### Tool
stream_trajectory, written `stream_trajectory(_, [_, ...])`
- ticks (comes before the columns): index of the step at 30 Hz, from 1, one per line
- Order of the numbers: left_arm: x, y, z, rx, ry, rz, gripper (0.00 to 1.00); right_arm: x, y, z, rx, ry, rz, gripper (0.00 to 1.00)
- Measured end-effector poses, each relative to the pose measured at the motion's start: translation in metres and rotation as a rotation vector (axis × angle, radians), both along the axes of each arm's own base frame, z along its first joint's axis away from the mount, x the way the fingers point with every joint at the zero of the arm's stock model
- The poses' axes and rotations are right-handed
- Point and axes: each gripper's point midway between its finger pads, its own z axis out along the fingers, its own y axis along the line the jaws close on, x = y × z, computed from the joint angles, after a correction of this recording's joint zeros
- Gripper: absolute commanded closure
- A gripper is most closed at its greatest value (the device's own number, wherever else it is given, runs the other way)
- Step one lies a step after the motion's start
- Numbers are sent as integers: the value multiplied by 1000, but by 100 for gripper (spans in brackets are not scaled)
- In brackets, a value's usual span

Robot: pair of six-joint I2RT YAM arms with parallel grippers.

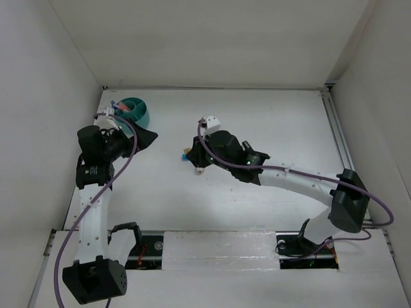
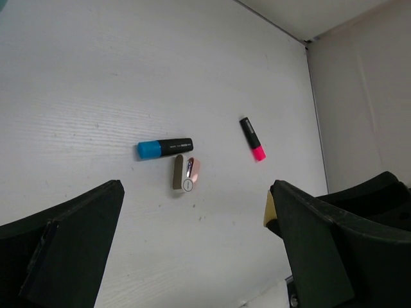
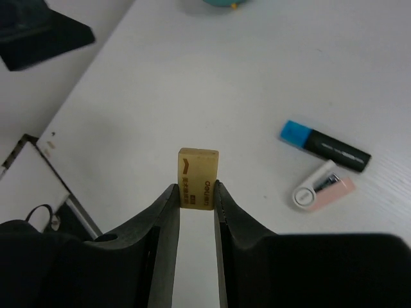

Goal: Sort the stationery into containers
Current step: Pick up the stationery from the center of the board.

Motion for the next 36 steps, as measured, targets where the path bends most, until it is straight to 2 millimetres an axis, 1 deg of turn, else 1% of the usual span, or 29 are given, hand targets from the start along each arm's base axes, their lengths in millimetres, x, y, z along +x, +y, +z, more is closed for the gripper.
stream_trajectory(2, [-2,-3,-2,-9,2,-20,5,-1,17,11,33,-31,51,100])
stream_trajectory(4, [-4,-7,-1,-19,-2,-43,10,-1,29,16,61,-49,92,100])
stream_trajectory(6, [-4,-12,3,-32,-24,-75,13,-4,38,17,84,-56,146,100])
stream_trajectory(11, [-7,-23,6,-72,-43,-159,21,-13,56,21,131,-77,254,100])
stream_trajectory(12, [-7,-25,5,-81,-42,-175,25,-16,59,21,135,-77,272,100])
stream_trajectory(15, [-7,-31,3,-107,-33,-216,29,-20,65,21,141,-90,321,100])
stream_trajectory(18, [-9,-35,1,-131,-25,-247,37,-19,70,26,147,-114,339,100])
stream_trajectory(20, [-10,-37,1,-140,-28,-266,38,-17,72,29,149,-130,343,100])
stream_trajectory(26, [-15,-43,4,-171,-36,-311,38,-12,83,43,167,-168,344,100])
stream_trajectory(29, [-15,-45,6,-178,-42,-325,46,-10,89,44,167,-178,342,100])
stream_trajectory(32, [-16,-46,7,-183,-48,-333,57,-8,90,41,157,-183,330,100])
stream_trajectory(33, [-16,-46,8,-185,-48,-334,64,-8,91,41,155,-186,325,100])
stream_trajectory(36, [-17,-47,8,-189,-48,-341,66,-7,93,39,150,-192,314,100])
